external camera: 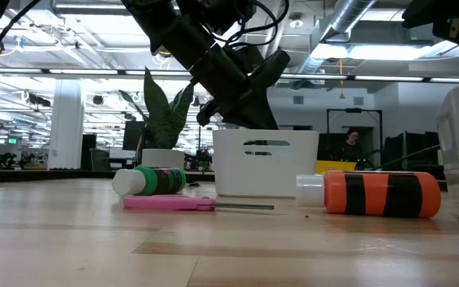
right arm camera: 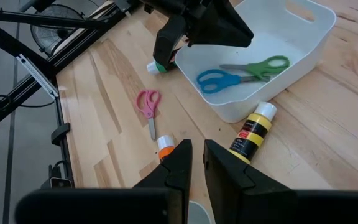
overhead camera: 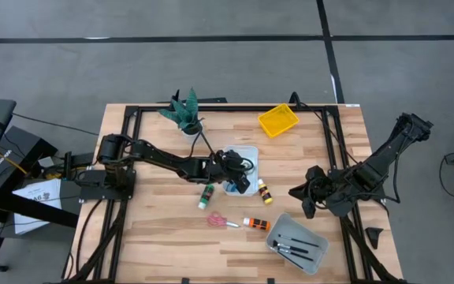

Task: Pick & Place Paint Supplies
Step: Put the green acrylic paint bottle into the yellow basket

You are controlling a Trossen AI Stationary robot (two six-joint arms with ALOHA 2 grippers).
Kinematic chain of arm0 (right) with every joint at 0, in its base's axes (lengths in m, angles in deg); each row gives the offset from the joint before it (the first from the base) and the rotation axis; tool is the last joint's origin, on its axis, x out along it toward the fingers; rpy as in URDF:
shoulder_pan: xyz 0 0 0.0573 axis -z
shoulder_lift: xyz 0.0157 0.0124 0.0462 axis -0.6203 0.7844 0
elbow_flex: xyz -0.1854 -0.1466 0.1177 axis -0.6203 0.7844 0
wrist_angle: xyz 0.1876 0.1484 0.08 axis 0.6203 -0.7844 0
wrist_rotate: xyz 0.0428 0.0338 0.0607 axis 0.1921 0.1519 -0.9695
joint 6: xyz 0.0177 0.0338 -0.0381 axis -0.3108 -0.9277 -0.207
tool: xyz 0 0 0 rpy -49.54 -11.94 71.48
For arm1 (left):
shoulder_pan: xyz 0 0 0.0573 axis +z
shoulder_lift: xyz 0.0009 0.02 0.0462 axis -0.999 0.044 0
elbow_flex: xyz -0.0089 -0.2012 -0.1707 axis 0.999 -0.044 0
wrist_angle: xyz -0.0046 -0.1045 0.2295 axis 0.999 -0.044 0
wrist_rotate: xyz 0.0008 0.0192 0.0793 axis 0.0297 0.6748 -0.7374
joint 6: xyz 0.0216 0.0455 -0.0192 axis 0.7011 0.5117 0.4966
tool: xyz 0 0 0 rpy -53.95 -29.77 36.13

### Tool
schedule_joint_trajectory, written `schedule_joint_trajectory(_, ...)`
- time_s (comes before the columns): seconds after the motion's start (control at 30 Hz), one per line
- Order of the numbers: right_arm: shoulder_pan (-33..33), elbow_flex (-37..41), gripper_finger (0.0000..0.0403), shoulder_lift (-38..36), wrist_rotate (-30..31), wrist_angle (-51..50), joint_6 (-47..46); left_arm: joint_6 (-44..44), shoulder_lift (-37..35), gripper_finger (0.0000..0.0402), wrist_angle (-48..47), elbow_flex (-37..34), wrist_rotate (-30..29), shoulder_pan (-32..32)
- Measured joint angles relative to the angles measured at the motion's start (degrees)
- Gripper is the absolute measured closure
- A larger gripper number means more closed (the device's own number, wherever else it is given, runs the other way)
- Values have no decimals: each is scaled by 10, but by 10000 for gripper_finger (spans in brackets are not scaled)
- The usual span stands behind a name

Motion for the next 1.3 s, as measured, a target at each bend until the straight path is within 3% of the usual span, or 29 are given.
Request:
schedule_joint_trajectory(0.17, 0, 0, 364, 0, 0, 0, 0, 9, -7, 357, 28, 0, 11, -2)
schedule_joint_trajectory(0.43, -7, 0, 364, 0, -1, 0, -7, 95, -80, 358, 58, 0, 100, -29)
schedule_joint_trajectory(0.87, -6, 0, 364, 0, -1, 1, -5, 112, -172, 358, 48, 0, 107, -70)
schedule_joint_trajectory(1.03, -6, 0, 364, 0, -1, 8, -4, 98, -181, 358, -35, 0, 111, -82)
schedule_joint_trajectory(1.3, -10, 0, 364, 0, -1, 11, 0, -16, -180, 358, -270, 0, 151, -149)
